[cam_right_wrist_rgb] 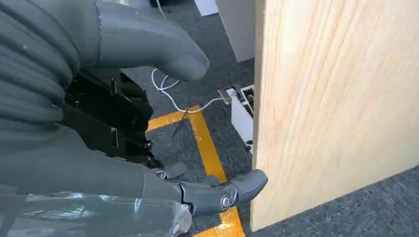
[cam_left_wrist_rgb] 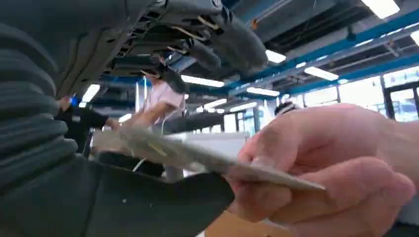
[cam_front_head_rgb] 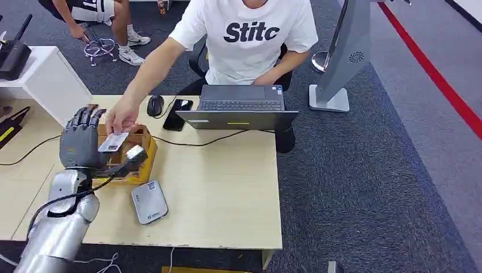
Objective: Pass the card to the sensor for recognition and then transmit it.
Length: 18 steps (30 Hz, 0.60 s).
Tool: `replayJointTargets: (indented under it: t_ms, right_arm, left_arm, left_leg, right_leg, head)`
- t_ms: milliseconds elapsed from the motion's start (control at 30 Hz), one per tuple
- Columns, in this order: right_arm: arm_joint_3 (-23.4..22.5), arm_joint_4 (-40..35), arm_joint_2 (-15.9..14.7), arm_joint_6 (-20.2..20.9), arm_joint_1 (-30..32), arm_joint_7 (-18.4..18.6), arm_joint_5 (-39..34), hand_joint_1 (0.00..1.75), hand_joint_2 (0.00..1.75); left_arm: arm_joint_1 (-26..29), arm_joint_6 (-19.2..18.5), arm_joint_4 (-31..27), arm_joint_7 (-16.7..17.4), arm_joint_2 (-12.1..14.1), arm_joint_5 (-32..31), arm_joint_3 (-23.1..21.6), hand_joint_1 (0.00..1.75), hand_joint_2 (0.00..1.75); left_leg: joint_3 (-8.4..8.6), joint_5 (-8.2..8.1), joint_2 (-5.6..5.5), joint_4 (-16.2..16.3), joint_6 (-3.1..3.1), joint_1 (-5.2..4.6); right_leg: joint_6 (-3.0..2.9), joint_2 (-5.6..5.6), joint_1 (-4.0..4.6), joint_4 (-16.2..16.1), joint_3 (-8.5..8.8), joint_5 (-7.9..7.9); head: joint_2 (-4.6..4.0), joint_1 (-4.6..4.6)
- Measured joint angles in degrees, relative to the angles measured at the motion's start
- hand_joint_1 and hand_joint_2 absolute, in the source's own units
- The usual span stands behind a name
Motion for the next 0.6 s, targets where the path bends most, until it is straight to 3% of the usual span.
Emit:
replayJointTargets:
  t_ms: [33,100,200,600]
  right_arm:
    - [0.02,0.00,0.02,0.00,-0.02,0.02,0.08,0.00,1.75]
    - [0.09,0.04,0.15,0.00,-0.28,0.53,0.70,0.00,1.75]
    - [0.09,0.07,0.42,-0.02,-1.05,1.53,2.16,0.00,1.75]
    - [0.09,0.07,0.61,-0.33,-1.79,2.51,4.33,0.00,1.75]
  left_arm:
    - [-0.21,0.20,0.16,0.23,0.13,-0.35,-0.17,1.75,1.75]
    - [-3.07,1.90,2.94,3.15,2.23,-3.52,-3.80,1.75,1.75]
    - [-9.46,6.91,7.77,12.70,9.01,-12.33,-12.85,1.75,1.75]
    - [-15.81,14.38,10.54,27.15,18.01,-23.84,-23.06,1.75,1.75]
  left_leg:
    - [0.00,0.00,0.00,0.00,0.00,0.00]
    - [-0.01,0.04,0.00,0.00,-0.01,0.00]
    - [-0.04,0.10,0.00,0.00,-0.04,0.02]
    - [-0.05,0.11,0.00,0.00,-0.05,0.03]
  right_leg:
    - [0.00,0.00,0.00,0.00,0.00,0.00]
    - [-0.04,0.00,0.00,0.00,-0.01,0.03]
    - [-0.06,0.01,0.01,0.03,-0.03,0.06]
    - [-0.06,0.00,0.02,0.05,-0.05,0.06]
  head:
    - [0.00,0.00]
    - [0.00,0.02]
    - [0.00,0.02]
    - [0.00,0.00]
